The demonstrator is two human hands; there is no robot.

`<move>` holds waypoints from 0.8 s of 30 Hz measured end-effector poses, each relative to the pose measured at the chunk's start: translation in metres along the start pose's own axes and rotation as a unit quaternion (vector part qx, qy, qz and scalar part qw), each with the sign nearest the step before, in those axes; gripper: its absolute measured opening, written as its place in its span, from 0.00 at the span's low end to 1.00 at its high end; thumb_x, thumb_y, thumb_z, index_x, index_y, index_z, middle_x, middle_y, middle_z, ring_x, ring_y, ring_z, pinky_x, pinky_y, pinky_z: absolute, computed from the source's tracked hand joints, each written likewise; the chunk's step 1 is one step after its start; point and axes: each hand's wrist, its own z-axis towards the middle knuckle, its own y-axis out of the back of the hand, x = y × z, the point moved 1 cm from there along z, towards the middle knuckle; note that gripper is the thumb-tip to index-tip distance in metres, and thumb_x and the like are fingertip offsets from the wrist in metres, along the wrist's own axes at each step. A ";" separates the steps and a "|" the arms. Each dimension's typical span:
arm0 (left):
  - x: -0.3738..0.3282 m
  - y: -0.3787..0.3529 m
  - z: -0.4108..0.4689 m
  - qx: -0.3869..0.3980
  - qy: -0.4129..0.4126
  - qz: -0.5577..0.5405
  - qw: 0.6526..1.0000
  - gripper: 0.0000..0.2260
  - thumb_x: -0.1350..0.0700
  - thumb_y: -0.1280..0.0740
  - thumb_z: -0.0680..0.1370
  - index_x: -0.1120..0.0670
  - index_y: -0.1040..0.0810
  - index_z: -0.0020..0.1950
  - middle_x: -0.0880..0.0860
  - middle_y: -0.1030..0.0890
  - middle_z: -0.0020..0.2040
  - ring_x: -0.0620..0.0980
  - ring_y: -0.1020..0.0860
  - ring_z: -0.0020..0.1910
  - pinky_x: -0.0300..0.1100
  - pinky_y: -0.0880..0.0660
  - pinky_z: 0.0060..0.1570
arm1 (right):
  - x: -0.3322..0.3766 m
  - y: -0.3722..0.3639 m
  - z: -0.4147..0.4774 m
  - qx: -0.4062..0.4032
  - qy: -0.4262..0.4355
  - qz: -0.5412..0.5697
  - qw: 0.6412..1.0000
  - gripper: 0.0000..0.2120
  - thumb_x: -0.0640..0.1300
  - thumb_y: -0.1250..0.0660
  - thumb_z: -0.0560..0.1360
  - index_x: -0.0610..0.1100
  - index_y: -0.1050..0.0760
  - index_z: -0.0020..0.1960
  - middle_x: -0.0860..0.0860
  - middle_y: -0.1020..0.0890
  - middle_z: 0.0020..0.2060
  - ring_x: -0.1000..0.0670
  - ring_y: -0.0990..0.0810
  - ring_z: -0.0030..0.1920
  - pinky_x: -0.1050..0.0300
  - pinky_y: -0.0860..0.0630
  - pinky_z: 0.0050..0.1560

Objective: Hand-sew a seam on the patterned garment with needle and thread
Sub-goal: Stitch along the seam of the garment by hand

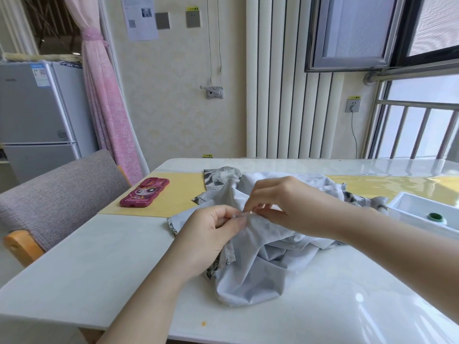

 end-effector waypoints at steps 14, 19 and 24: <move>0.005 -0.008 0.007 -0.030 0.029 -0.112 0.993 0.07 0.57 0.32 0.73 0.57 0.18 0.48 0.50 0.15 0.44 0.42 0.19 0.45 0.31 0.25 0.47 | 0.004 -0.017 -0.005 -0.085 -0.022 0.095 0.992 0.06 0.43 0.31 0.73 0.47 0.18 0.48 0.51 0.19 0.42 0.54 0.21 0.42 0.52 0.23 0.45; 0.004 -0.010 0.006 -0.028 0.029 -0.103 0.994 0.06 0.65 0.34 0.76 0.57 0.18 0.46 0.49 0.15 0.42 0.40 0.18 0.42 0.29 0.26 0.42 | 0.004 -0.019 -0.003 -0.100 -0.020 0.087 0.991 0.06 0.45 0.31 0.72 0.47 0.17 0.47 0.53 0.20 0.42 0.56 0.22 0.42 0.52 0.23 0.44; 0.005 -0.009 0.007 -0.030 0.029 -0.096 0.995 0.06 0.64 0.35 0.77 0.58 0.19 0.48 0.51 0.15 0.44 0.42 0.18 0.45 0.31 0.25 0.46 | 0.010 -0.020 -0.002 -0.148 0.010 0.001 0.989 0.11 0.54 0.36 0.72 0.51 0.17 0.44 0.53 0.21 0.46 0.51 0.23 0.45 0.54 0.23 0.42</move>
